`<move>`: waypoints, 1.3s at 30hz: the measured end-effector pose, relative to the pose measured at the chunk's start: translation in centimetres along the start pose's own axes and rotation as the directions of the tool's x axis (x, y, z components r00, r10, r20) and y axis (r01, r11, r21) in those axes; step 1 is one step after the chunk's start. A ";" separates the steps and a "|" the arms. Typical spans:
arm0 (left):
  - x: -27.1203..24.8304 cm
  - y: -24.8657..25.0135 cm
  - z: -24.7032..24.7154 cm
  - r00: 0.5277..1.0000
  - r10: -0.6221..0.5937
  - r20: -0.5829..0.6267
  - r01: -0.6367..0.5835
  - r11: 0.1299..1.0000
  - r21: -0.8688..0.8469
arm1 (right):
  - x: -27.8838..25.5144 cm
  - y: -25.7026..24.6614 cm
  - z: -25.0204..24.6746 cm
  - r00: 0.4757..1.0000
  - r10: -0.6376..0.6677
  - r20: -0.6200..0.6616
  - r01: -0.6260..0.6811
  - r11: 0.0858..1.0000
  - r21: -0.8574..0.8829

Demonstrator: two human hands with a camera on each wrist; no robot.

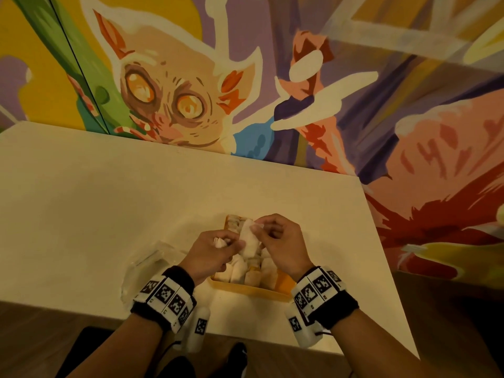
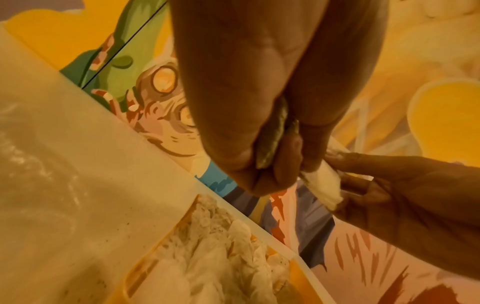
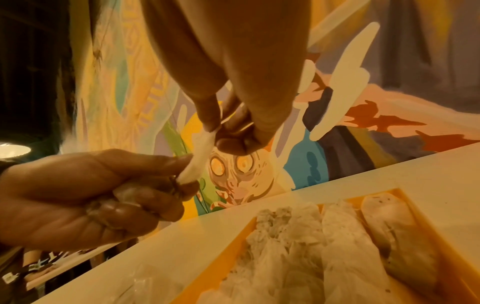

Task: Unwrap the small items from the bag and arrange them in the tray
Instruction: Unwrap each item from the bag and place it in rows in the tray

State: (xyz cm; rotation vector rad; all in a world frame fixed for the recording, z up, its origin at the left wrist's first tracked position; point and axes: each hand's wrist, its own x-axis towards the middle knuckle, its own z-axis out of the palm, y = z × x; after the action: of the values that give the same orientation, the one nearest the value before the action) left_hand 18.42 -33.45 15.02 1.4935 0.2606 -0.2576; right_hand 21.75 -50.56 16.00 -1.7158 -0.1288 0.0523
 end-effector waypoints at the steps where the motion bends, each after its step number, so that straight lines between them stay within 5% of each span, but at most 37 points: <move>1: 0.1 0.1 0.0 0.999 0.038 -0.023 -0.037 0.997 0.062 | 0.2 0.1 -0.3 1.000 0.005 0.001 -0.005 1.000 -0.017; 11: 1.1 -0.1 0.3 0.953 0.302 0.014 -0.290 0.900 0.326 | 0.9 -0.5 -1.1 0.985 0.034 0.169 0.012 0.966 -0.260; 21: 1.4 -5.2 -1.6 0.997 0.012 -0.079 0.019 0.925 0.379 | 3.0 2.0 -5.6 0.994 0.106 0.028 -0.056 0.709 -0.703; 30: 1.4 -5.7 -1.4 0.995 -0.032 -0.097 0.065 0.932 0.356 | 3.2 4.7 -5.4 0.983 0.172 0.062 0.015 0.261 -0.965; 34: 1.5 -5.7 -1.5 0.994 -0.040 -0.098 0.072 0.933 0.351 | 3.7 5.9 -4.4 0.981 0.190 0.035 -0.001 0.184 -0.983; 39: 1.4 -5.5 -1.6 0.994 -0.053 -0.101 0.083 0.940 0.330 | 3.6 7.0 -4.0 0.985 0.174 -0.015 -0.056 0.230 -0.972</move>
State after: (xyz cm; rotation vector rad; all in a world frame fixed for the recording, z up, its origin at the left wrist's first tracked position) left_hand 17.90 -32.24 9.33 1.8376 0.3548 -0.3008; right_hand 26.15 -55.06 9.77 -3.0527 -0.1052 0.2057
